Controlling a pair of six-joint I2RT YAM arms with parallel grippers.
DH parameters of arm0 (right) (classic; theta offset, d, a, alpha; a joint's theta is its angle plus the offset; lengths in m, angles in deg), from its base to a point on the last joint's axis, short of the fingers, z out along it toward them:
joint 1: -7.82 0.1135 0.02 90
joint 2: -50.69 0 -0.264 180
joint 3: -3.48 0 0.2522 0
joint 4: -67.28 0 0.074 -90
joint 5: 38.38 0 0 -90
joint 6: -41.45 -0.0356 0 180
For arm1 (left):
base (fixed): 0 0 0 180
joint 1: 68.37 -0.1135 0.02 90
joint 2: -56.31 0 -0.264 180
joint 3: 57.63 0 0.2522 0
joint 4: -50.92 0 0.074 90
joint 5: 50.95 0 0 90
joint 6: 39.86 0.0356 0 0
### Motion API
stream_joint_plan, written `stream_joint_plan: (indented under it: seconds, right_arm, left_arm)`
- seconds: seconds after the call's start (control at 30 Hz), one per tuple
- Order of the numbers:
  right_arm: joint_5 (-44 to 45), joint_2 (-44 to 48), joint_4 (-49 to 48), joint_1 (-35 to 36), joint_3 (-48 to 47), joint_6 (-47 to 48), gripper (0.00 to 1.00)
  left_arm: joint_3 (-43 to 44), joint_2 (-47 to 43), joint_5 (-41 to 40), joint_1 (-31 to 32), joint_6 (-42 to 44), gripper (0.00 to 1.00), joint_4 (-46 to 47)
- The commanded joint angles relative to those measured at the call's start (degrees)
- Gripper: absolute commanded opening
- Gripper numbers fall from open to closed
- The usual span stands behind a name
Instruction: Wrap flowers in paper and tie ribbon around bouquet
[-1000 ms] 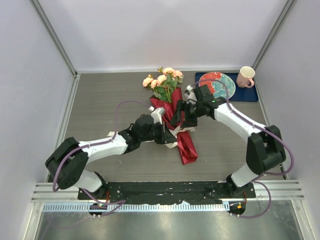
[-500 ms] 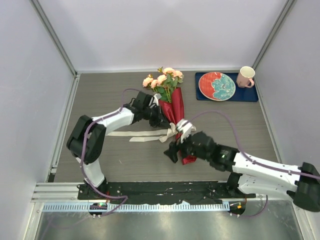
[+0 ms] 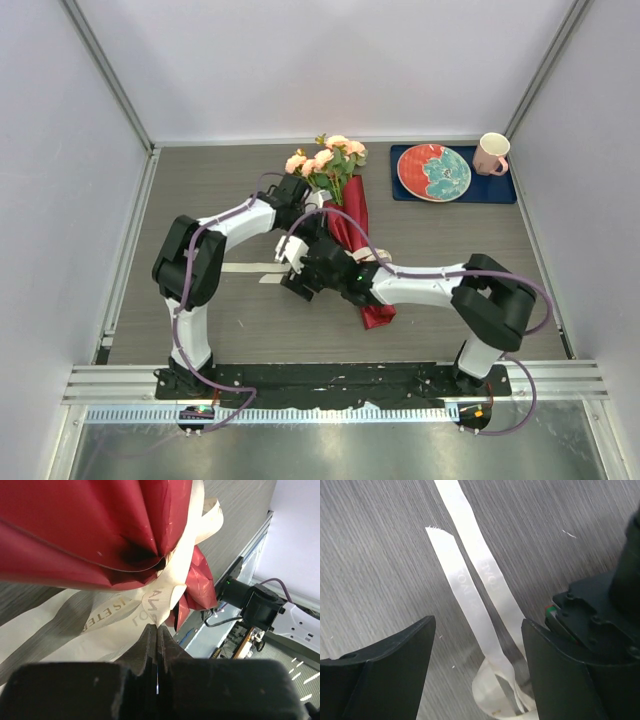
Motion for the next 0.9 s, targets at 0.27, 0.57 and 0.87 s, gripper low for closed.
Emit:
stream_joint_plan:
  seconds: [0.27,0.57,0.87]
  right_arm:
    - [-4.80,-9.69,-0.90,-2.46,-7.09,4.13,0.74]
    - [-5.94,-13.56,-1.08,-3.78,-7.27,4.74,0.63]
    - [1.09,-16.56,0.42,-3.52,-8.50,6.85,0.26]
  left_arm:
    - [0.33,1.61,5.10,-3.36,5.04,0.00,-4.28]
    - [0.42,3.55,3.26,-3.98,5.92,0.00,-5.60]
    - [-0.02,2.93,3.78,-4.24,5.48,0.00,-4.55]
